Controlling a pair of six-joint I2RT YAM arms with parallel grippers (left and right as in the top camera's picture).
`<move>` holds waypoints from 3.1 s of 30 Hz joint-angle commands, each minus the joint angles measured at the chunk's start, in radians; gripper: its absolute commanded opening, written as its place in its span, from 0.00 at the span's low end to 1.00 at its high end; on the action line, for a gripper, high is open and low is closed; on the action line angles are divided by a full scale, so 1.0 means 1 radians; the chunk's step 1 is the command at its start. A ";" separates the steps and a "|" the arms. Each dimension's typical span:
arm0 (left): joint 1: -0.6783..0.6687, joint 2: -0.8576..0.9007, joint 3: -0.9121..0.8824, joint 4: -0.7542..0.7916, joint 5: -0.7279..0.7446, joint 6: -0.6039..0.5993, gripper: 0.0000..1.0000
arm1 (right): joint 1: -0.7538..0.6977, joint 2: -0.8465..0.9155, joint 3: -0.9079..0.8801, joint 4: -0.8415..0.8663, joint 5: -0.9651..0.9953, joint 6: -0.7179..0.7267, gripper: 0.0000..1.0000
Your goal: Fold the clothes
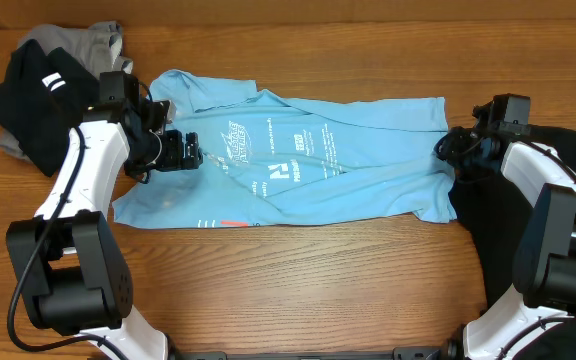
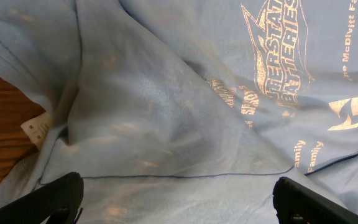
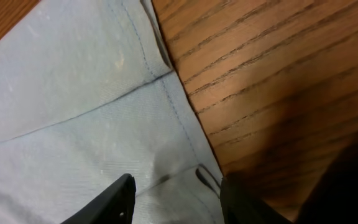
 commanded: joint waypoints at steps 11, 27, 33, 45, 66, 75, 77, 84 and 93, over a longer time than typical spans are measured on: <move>-0.001 0.010 0.003 0.000 0.015 0.023 1.00 | -0.013 0.007 0.030 0.000 -0.027 -0.004 0.18; -0.001 0.010 0.003 0.000 0.015 0.023 1.00 | -0.018 -0.068 0.040 -0.093 -0.024 0.004 0.04; -0.001 0.010 0.004 0.001 0.014 0.023 1.00 | -0.021 -0.105 0.045 -0.141 -0.040 0.030 0.04; -0.002 0.027 0.004 0.105 -0.078 0.105 1.00 | -0.021 -0.346 0.047 -0.314 -0.114 0.026 0.04; 0.001 0.124 0.087 0.072 -0.031 0.056 0.22 | -0.021 -0.345 0.046 -0.369 -0.109 0.026 0.04; 0.031 0.105 0.188 -0.069 -0.209 0.061 0.09 | -0.019 -0.345 0.046 -0.383 0.000 0.112 0.04; 0.041 0.102 0.189 -0.071 -0.208 0.060 0.06 | -0.019 -0.345 0.046 -0.356 -0.046 0.074 0.04; 0.096 0.100 0.189 -0.041 -0.107 0.060 0.27 | -0.019 -0.343 0.046 -0.312 -0.069 0.071 0.04; 0.071 0.110 0.189 0.083 0.012 0.097 0.79 | -0.019 -0.343 0.046 -0.312 -0.069 0.071 0.04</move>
